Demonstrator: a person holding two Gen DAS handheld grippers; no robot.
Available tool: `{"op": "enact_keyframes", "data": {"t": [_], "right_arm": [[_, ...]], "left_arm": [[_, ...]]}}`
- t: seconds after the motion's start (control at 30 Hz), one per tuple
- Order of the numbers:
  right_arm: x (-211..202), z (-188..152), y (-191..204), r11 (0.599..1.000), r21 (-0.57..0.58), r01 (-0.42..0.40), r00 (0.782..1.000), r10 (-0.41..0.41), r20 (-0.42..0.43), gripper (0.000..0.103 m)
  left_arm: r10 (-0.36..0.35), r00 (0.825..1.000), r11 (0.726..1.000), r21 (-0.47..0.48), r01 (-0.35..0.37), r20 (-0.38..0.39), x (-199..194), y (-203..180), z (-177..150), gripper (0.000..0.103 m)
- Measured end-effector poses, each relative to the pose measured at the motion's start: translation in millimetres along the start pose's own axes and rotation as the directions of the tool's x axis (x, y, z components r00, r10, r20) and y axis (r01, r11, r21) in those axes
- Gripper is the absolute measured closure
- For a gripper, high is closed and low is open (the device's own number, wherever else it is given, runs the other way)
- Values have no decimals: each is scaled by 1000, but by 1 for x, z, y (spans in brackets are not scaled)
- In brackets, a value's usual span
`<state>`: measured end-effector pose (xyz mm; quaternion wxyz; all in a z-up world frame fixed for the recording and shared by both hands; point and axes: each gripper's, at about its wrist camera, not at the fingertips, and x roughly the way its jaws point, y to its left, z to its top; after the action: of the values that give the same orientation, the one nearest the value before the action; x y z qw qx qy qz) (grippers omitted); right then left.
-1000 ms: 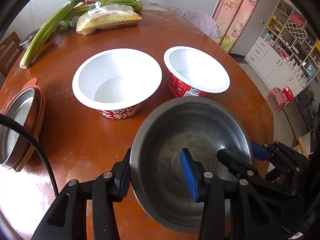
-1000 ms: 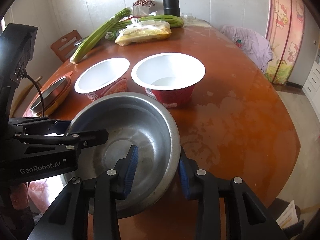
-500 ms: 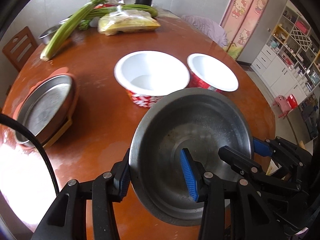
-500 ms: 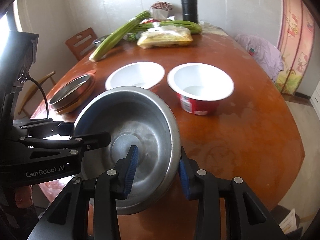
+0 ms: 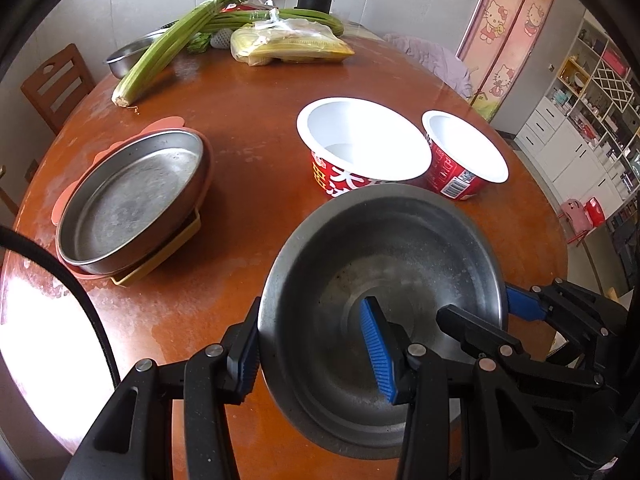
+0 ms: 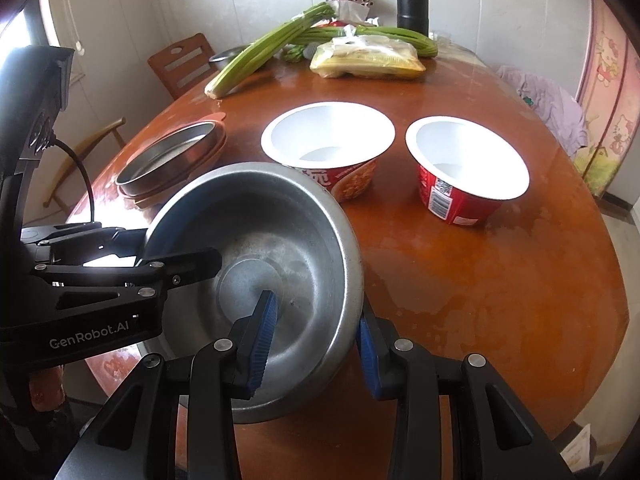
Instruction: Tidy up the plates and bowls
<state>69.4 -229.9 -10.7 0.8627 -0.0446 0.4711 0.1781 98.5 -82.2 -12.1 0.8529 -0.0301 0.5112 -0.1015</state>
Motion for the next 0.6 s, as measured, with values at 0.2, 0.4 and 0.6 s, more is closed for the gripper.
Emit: {"op": "enact_keyframes", "data": {"t": [0.2,0.4,0.6], "right_arm": [[3,3,2,1000,8,9,1000,-9,-10,62],[8,4,3,1000,22,17,1000,-17,-24,62],[10,6,0,999,36,31,999,-30,-31,61]], "left_arm": [[-2,1000,1000,8,2,0,4,4,2,57],[9,1000,999,33,-9,0,7,4,1,57],[-2,1000,999,48,3,-3,9,1,0,57]]}}
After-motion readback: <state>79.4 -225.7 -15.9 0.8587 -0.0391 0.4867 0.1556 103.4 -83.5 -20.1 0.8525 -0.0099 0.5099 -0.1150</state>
